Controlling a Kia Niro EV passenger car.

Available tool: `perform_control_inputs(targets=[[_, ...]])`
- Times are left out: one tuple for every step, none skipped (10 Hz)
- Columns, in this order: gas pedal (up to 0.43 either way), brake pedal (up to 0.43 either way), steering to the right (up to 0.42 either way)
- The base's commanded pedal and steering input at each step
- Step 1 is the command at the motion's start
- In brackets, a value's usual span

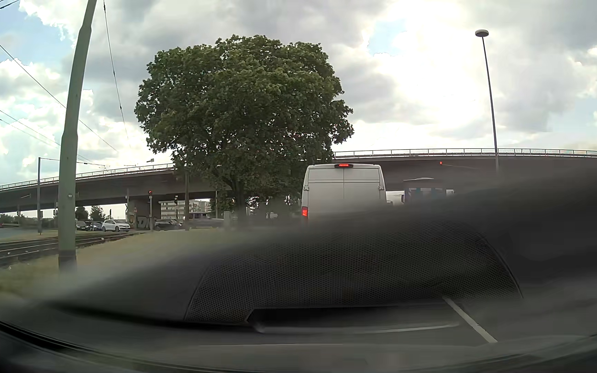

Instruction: Follow the waypoints while adhering to traffic rules and regulations

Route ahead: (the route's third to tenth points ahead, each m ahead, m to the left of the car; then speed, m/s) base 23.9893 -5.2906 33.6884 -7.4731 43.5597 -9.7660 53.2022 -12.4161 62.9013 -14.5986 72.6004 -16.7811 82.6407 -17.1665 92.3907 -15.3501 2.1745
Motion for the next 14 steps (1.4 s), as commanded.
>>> perform_control_inputs(targets=[[0.0, 0.037, 0.033], [0.0, 0.037, 0.033], [0.0, 0.037, 0.033], [0.0, 0.037, 0.033], [0.0, 0.037, 0.033], [0.0, 0.037, 0.033], [0.0, 0.037, 0.029], [0.0, 0.037, 0.028], [0.0, 0.037, 0.027], [0.0, 0.037, 0.027], [0.0, 0.037, 0.027], [0.0, 0.037, 0.027], [0.0, 0.037, 0.026], [0.0, 0.037, 0.025]])
